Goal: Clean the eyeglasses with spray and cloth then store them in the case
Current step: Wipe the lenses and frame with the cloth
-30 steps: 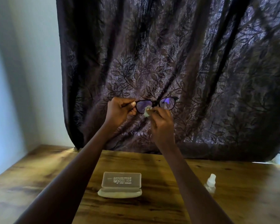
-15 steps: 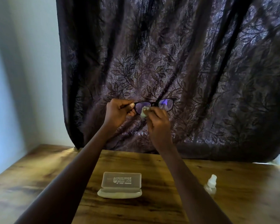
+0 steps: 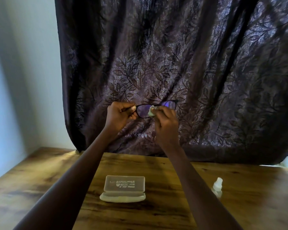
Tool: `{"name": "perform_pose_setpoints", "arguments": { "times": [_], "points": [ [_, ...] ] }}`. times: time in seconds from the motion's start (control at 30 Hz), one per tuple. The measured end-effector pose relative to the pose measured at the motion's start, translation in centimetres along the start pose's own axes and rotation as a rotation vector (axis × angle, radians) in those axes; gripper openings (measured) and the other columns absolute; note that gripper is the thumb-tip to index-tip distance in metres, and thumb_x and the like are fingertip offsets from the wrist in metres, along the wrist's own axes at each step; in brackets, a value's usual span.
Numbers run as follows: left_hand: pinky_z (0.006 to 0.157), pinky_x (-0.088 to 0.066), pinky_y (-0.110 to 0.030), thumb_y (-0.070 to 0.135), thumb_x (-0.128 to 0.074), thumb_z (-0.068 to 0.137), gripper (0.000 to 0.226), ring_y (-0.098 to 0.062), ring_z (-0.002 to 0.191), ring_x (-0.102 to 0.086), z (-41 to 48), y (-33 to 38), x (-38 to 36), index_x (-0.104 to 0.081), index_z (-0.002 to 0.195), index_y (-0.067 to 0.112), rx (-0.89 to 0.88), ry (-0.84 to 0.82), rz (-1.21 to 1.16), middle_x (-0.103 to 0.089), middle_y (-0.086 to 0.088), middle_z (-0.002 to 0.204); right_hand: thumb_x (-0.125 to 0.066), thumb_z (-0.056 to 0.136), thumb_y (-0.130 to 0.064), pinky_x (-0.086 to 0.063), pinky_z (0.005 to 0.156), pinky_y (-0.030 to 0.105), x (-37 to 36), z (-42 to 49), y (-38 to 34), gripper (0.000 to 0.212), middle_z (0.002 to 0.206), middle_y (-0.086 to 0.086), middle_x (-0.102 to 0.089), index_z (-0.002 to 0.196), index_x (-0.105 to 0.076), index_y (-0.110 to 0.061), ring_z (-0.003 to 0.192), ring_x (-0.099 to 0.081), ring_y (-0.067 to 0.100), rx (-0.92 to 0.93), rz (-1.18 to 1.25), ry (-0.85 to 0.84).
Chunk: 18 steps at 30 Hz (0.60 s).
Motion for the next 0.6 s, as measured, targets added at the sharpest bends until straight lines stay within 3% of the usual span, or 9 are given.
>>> {"name": "perform_pose_setpoints", "arguments": {
  "times": [0.07,0.17,0.27,0.37,0.5,0.6],
  "points": [
    [0.049,-0.043,-0.008,-0.005,-0.053,0.085,0.016,0.003,0.043,-0.052,0.1,-0.2,-0.2,-0.066,0.095,-0.005,0.026,0.015,-0.026,-0.059,-0.001,0.055,-0.063,0.07,0.014,-0.05,0.071,0.031,0.6,1.0,0.0,0.02,0.088,0.025,-0.065,0.09,-0.067,0.012,0.08,-0.06,0.041,-0.026,0.013,0.043],
    [0.05,-0.045,-0.008,-0.003,-0.056,0.084,0.018,0.003,0.043,-0.053,0.2,0.0,-0.6,-0.065,0.099,-0.003,0.023,0.017,-0.037,-0.061,0.013,0.048,-0.063,0.072,0.012,-0.041,0.073,0.026,-0.2,1.8,-1.0,0.018,0.089,0.026,-0.065,0.089,-0.067,0.012,0.083,-0.06,0.041,-0.006,0.037,0.022],
    [0.052,-0.046,-0.008,-0.001,-0.058,0.083,0.016,0.006,0.046,-0.054,0.1,0.5,-0.5,-0.067,0.096,-0.004,-0.016,0.028,-0.011,-0.064,0.0,0.063,-0.066,0.069,0.014,-0.05,0.073,0.034,-1.7,0.6,-2.2,0.021,0.09,0.025,-0.066,0.09,-0.067,0.012,0.083,-0.061,0.04,0.074,-0.013,-0.085],
    [0.053,-0.046,-0.01,-0.002,-0.055,0.085,0.014,0.005,0.046,-0.052,0.1,0.3,-0.2,-0.068,0.088,-0.005,-0.017,0.011,0.003,-0.06,-0.003,0.059,-0.068,0.064,0.02,-0.054,0.073,0.036,-1.8,-0.8,-1.8,0.027,0.09,0.024,-0.066,0.09,-0.067,0.012,0.084,-0.062,0.04,0.083,-0.016,-0.122],
    [0.051,-0.044,-0.01,-0.003,-0.053,0.086,0.014,0.003,0.044,-0.052,0.1,-0.2,0.2,-0.066,0.093,-0.001,0.017,-0.011,-0.006,-0.058,-0.003,0.059,-0.065,0.068,0.019,-0.04,0.077,0.024,1.6,-1.2,1.5,0.025,0.091,0.025,-0.066,0.091,-0.068,0.01,0.085,-0.06,0.039,-0.083,0.028,0.055],
    [0.049,-0.043,-0.007,-0.004,-0.053,0.085,0.016,0.004,0.043,-0.053,0.0,-0.1,-0.2,-0.064,0.097,-0.003,0.017,-0.021,-0.037,-0.058,-0.002,0.058,-0.062,0.071,0.019,-0.039,0.076,0.02,4.2,-1.2,3.7,0.022,0.09,0.025,-0.064,0.091,-0.068,0.01,0.082,-0.059,0.038,-0.194,0.064,0.205]
  ]
}}
Point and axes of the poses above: each hand's wrist, its own z-axis towards the middle knuckle, its own x-axis out of the back of the hand, y = z × x, the point moved 10 cm from there along z, towards the middle knuckle
